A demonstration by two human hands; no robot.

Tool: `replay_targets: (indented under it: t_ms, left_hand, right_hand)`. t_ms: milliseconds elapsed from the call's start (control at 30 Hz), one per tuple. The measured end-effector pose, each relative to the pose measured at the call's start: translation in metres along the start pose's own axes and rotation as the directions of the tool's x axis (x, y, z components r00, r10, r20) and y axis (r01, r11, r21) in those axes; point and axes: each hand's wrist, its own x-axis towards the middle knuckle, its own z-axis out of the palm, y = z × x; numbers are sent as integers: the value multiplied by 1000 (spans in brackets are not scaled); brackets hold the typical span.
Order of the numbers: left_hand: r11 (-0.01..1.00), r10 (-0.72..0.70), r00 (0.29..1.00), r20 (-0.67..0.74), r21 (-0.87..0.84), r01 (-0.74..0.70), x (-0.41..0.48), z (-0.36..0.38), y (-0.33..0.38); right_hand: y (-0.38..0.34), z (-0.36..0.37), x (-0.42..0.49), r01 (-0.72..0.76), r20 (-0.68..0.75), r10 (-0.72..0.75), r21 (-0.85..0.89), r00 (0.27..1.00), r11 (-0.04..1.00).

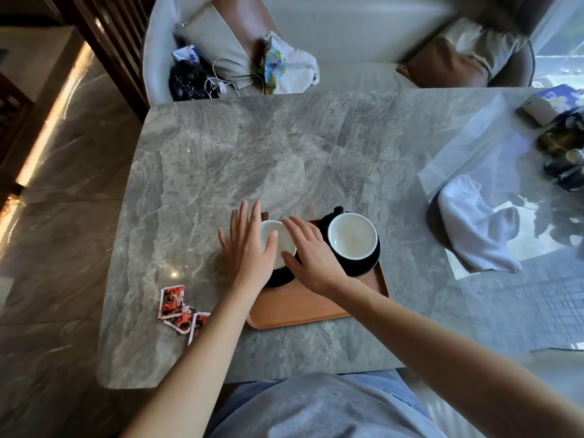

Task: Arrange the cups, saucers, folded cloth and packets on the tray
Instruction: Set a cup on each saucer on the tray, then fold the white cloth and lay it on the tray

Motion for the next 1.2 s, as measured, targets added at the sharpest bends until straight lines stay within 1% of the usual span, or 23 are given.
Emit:
replay_targets:
  t_ms: [100, 200, 333, 433, 567, 667, 767, 833, 967, 1000, 1033, 1067, 1133, 1167, 1200]
  left_hand:
    - [996, 40, 999, 0, 82, -40, -5, 7, 23]
    - [993, 62, 998, 21, 98, -64, -13, 21, 52]
    - [992, 70, 996, 52, 106, -75, -22, 48, 96]
    - [990, 62, 995, 77, 123, -71, -29, 76, 133]
    - [982, 102, 983, 152, 142, -124, -33, 126, 186]
    - [973, 153, 964, 216, 135, -185, -33, 165, 226]
    - [955, 187, 944, 271, 174, -239, -36, 200, 263]
    - [949, 207, 927, 314, 166, -268, -40, 219, 282]
    - [931, 237, 854, 463, 143, -336, -41, 252, 308]
    - [929, 231, 832, 505, 140, -343, -39, 260, 311]
    - [931, 212, 809, 549, 138, -337, -38, 267, 313]
    - [938, 182, 787, 589, 135, -318, -36, 273, 313]
    - [950, 114, 751, 650, 150, -275, -33, 283, 310]
    - [951, 82, 736, 672, 168, -259, -33, 286, 307]
    - [951, 53, 721, 691, 186, -248, -32, 289, 304]
  right_hand:
    - [9, -12, -7, 76, -5, -76, -60, 997, 995]
    - [29, -32, -17, 86, -18, -88, -94, 996, 992]
    - [73, -68, -41, 44, -3, -45, -152, 999, 987]
    - [115, -96, -63, -9, 8, 11, -162, 1000, 987]
    - [178, -130, -90, -75, -13, 73, -205, 997, 976]
    - [224, -151, -108, -124, -29, 121, -226, 992, 966]
    - [262, -170, -123, -182, -56, 174, -208, 983, 961]
    - [283, -181, -131, -211, -70, 201, -201, 977, 957]
    - [325, -196, -142, -243, -59, 236, -197, 970, 950]
    - [334, -197, -142, -265, -72, 256, -167, 964, 950]
    - [342, -197, -142, -302, -91, 293, -102, 952, 948]
    - [349, -196, -141, -353, -113, 352, 10, 929, 935]
    - [359, -196, -136, -448, -141, 499, 283, 855, 848]
    - [364, -196, -133, -466, -158, 556, 388, 816, 795]
    - [369, -197, -130, -477, -173, 600, 454, 781, 753]
